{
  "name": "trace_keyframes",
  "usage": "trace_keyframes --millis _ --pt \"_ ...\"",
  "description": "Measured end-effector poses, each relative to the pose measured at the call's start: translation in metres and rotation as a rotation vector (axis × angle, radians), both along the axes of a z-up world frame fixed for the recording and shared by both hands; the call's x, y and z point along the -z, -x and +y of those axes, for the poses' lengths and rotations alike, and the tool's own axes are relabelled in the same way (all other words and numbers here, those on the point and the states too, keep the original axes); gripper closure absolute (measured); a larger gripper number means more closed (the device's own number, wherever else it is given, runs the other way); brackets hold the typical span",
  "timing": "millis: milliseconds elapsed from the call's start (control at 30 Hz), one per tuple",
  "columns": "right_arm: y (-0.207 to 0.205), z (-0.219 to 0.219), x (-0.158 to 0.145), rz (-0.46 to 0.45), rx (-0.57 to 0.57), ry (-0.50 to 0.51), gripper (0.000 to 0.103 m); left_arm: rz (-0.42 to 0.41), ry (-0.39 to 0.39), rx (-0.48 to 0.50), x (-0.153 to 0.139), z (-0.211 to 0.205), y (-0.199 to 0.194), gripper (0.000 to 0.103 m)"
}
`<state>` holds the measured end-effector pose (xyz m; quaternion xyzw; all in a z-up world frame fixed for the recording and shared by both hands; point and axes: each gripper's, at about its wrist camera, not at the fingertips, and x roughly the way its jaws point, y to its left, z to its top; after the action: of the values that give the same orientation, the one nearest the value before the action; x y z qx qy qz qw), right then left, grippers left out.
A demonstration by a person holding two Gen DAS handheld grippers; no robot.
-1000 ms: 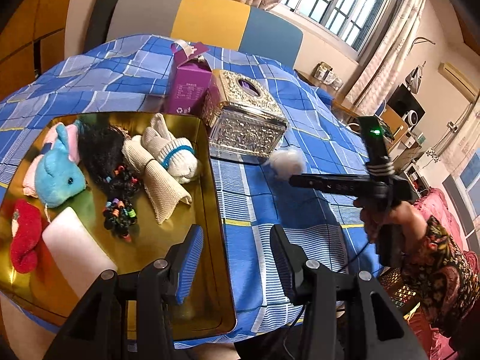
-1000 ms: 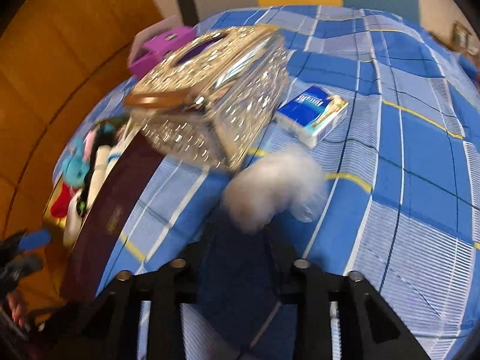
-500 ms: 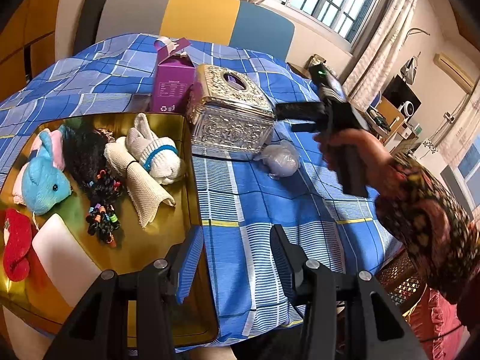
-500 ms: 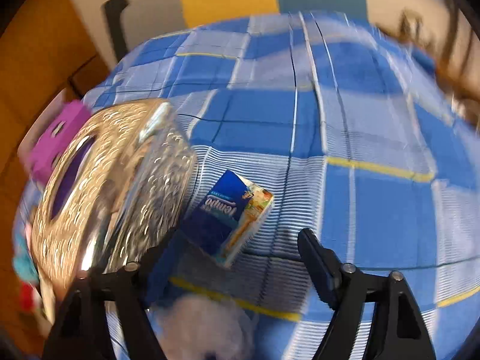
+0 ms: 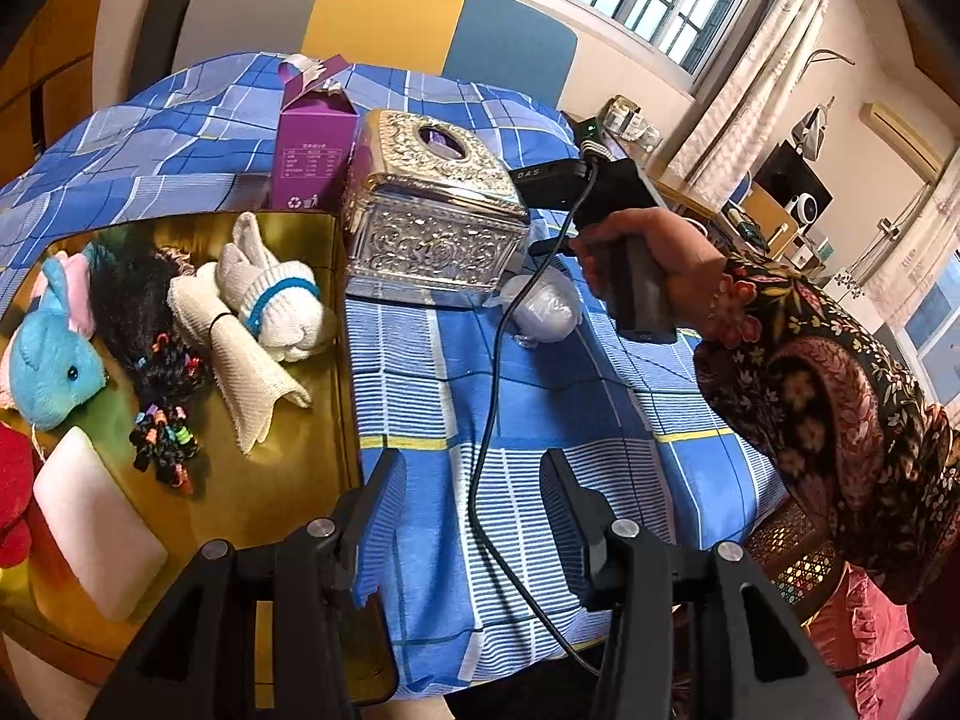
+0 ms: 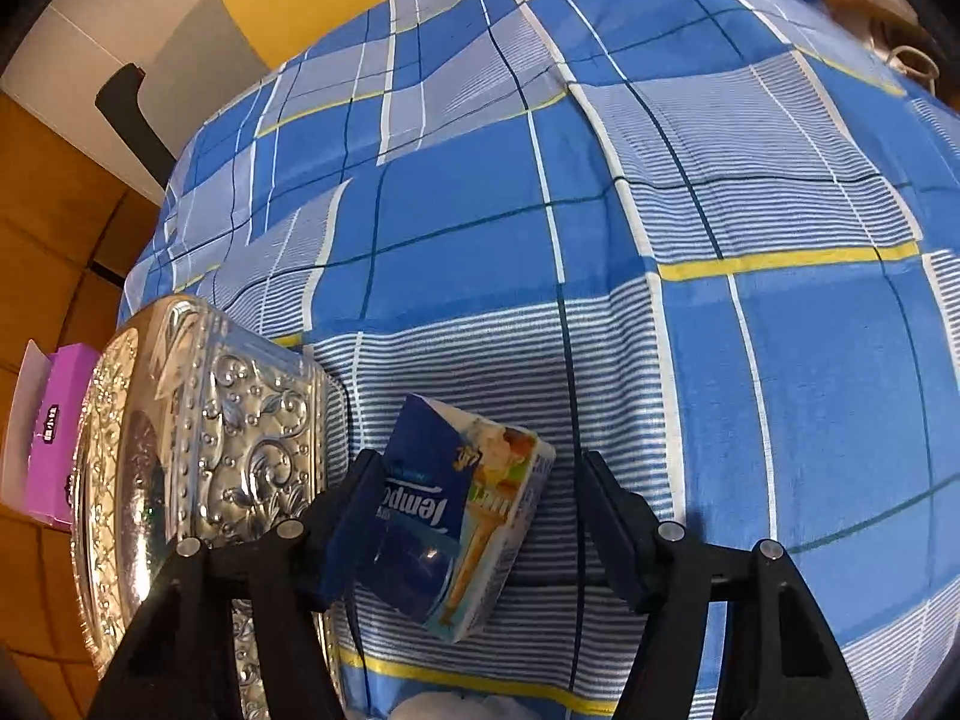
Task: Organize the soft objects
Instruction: 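Lift the Tempo tissue pack off the cloth with the right gripper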
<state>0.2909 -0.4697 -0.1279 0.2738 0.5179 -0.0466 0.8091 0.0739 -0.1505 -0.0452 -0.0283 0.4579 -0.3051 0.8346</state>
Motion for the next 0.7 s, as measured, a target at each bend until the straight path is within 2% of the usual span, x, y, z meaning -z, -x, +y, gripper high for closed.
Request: trace_keyframes --millis 167,267,333,433,500,633,667,700 --pt "-0.001 0.012 -0.006 -0.04 -0.077 0.059 0.054 -0.013 -0.004 -0.003 -0.003 -0.001 0.001 0.056" --pt "0.006 0.009 -0.007 -0.053 -0.094 0.033 0.064 -0.013 -0.009 -0.011 -0.003 -0.001 0.001 0.056" --pt "0.016 0.003 -0.009 -0.051 -0.096 0.029 0.065 -0.011 -0.007 -0.013 -0.002 -0.001 0.0 0.056" --pt "0.035 -0.012 -0.011 -0.037 -0.089 0.079 0.065 -0.014 -0.01 -0.015 -0.002 -0.003 0.001 0.056" --pt "0.049 -0.03 -0.012 -0.023 -0.042 0.09 0.065 -0.013 -0.004 -0.016 -0.002 -0.004 0.001 0.056" --pt "0.073 -0.06 -0.015 -0.003 0.042 0.11 0.055 -0.025 -0.008 -0.019 -0.003 -0.005 0.0 0.056" --pt "0.078 -0.063 -0.017 -0.011 0.044 0.115 0.039 -0.028 -0.011 -0.026 -0.003 -0.005 -0.002 0.056" --pt "0.08 -0.063 -0.02 -0.028 0.049 0.119 0.029 -0.027 -0.011 -0.031 -0.003 -0.005 -0.003 0.056"
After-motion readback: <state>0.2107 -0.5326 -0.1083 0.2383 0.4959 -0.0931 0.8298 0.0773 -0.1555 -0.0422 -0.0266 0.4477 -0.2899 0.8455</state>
